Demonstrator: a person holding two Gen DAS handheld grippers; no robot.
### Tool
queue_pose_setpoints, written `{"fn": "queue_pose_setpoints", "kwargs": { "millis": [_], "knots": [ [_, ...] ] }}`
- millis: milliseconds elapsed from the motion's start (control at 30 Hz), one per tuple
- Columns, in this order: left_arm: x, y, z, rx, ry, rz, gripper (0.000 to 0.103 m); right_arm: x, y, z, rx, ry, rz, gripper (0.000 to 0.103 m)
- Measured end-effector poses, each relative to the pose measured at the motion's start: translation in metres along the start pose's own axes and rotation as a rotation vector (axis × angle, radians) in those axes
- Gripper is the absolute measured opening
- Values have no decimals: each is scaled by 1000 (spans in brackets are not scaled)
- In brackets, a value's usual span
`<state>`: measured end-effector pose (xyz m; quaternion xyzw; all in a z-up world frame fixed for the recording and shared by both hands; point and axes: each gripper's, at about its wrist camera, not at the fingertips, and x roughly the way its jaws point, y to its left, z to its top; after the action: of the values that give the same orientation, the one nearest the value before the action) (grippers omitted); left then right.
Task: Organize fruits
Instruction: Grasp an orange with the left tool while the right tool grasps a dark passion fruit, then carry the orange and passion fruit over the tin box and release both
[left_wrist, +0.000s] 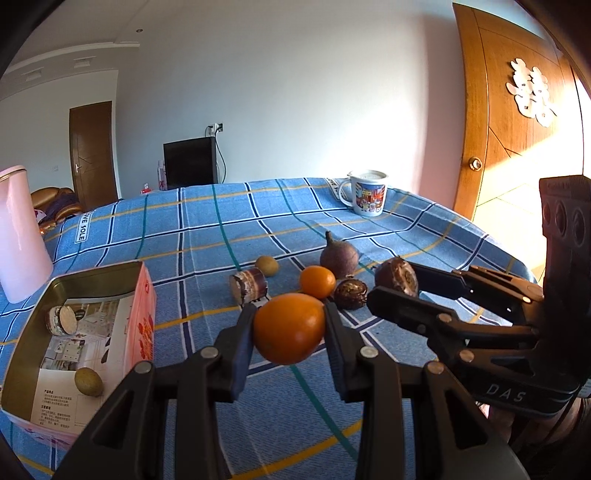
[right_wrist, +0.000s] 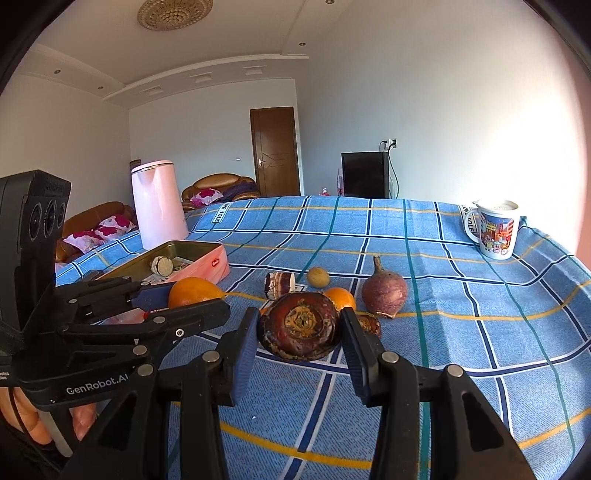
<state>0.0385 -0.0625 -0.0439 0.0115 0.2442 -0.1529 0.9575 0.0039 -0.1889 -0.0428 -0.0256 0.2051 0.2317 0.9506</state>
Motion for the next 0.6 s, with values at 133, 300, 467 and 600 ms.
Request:
{"fn": "queue_pose_setpoints", "kwargs": {
  "millis": [133,300,467,600],
  "knots": [
    [-5,8,1,-13,-15,18,38,3,9,6,-23,-8,11,46],
    [-11,20,1,-30,-32,43,38,7,17,11,-42,-13,23,46],
    [-15,30,0,-47,-39,61,38,9,26,16,-61,-19,33,46],
    [-20,36,0,-55,-51,79,38,11,32,21,-78,-25,41,46]
  ]
}}
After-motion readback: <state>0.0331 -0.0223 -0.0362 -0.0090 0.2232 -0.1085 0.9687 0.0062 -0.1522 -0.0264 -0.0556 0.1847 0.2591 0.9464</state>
